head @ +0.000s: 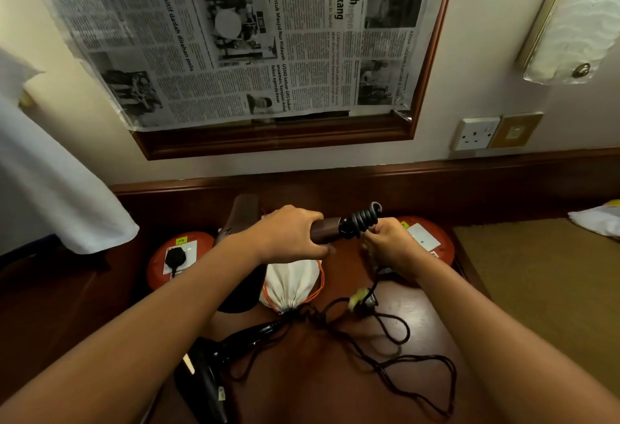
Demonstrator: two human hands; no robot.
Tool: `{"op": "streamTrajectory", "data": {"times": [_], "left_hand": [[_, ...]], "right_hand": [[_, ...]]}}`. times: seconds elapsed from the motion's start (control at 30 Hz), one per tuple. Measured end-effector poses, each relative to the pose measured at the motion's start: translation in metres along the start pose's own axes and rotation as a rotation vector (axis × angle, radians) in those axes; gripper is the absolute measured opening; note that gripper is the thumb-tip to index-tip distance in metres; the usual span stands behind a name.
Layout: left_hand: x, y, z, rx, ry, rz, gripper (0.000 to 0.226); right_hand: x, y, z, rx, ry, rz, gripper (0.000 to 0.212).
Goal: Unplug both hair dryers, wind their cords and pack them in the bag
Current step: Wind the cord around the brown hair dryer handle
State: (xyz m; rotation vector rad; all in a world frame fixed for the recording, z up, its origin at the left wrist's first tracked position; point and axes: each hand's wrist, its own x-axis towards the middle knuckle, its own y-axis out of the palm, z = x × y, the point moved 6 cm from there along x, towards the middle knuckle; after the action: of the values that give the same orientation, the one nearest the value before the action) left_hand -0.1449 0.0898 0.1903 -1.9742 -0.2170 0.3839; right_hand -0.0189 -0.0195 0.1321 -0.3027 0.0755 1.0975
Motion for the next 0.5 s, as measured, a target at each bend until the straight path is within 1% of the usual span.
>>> {"op": "streamTrajectory", "data": {"times": [0.07, 0.17, 0.2, 0.27, 0.3, 0.37, 0.4, 0.43, 0.5], "left_hand": [[-0.002, 0.000, -0.002, 0.022, 0.005, 0.005, 0.043], [-0.006, -0.002, -0.008, 0.083, 0.009, 0.027, 0.027], [-0.007, -0.002, -0.009, 0.106, 0.013, 0.034, 0.024], [-0.008, -0.002, -0.011, 0.158, 0.026, 0.044, 0.023], [-0.009, -0.002, -0.012, 0.184, 0.033, 0.048, 0.023], [-0.008, 0.000, -0.014, 0.237, 0.040, 0.047, 0.022], [-0.008, 0.001, -0.015, 0.266, 0.040, 0.043, 0.023], [-0.007, 0.002, -0.016, 0.293, 0.039, 0.041, 0.025], [-0.005, 0.007, -0.016, 0.327, 0.033, 0.042, 0.028]], "right_hand": [[0.007, -0.009, 0.004, -0.151, -0.010, -0.058, 0.035], [0.021, -0.019, 0.013, -0.447, -0.077, -0.068, 0.018], [0.023, -0.020, 0.017, -0.537, -0.090, -0.058, 0.014], [0.024, -0.024, 0.028, -0.637, -0.103, -0.063, 0.004], [0.021, -0.025, 0.037, -0.659, -0.120, -0.075, 0.009], [0.017, -0.030, 0.053, -0.706, -0.180, -0.109, 0.025], [0.015, -0.033, 0.062, -0.742, -0.219, -0.123, 0.029], [0.012, -0.035, 0.068, -0.774, -0.250, -0.127, 0.031], [0.007, -0.037, 0.078, -0.814, -0.301, -0.115, 0.026]]}}
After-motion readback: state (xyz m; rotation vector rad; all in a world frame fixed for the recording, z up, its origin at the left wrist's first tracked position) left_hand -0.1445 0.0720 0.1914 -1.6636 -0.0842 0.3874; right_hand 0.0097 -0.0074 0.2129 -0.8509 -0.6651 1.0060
